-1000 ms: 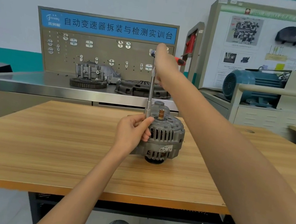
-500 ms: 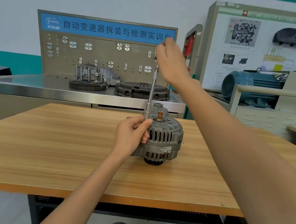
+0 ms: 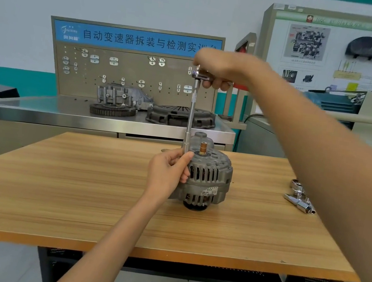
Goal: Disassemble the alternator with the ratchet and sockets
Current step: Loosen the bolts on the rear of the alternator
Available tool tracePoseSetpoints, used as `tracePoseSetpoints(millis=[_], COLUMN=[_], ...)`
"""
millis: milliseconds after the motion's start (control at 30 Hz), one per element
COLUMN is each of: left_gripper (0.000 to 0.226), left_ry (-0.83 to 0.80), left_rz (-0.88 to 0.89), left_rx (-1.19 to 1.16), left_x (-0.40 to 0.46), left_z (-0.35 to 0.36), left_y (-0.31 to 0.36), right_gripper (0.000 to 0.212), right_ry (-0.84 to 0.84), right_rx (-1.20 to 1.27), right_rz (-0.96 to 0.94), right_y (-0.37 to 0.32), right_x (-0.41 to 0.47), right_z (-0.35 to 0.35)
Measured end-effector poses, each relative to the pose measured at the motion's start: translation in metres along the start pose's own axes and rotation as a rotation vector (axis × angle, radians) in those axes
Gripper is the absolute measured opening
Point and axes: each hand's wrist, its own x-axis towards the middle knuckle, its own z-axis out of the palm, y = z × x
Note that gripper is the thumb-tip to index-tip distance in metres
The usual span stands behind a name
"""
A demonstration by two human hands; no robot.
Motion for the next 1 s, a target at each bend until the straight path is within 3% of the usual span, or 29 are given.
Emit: tracePoseSetpoints(millis=[133,233,1000], left_gripper=[0.018,0.012,0.013], left_ry=[-0.006,-0.009,-0.029], left_rz=[-0.007,-0.007,-0.014], left_rx=[0.000,-0.002,-0.011], left_x=[0.000,0.000,0.002], left_z=[0.000,0.000,-0.001], left_y=[0.001,0.000,-0.001], right_gripper=[0.019,0.015,0.007], right_ry=[-0.318,-0.398,-0.323], right_rx=[0.171,0.295,0.489], right_rz=[0.143,0.208,0.340], right_y=[0.000,0.005,0.015], right_x=[0.005,0.006,0.012], right_z=[-0.028,-0.037,-0.034])
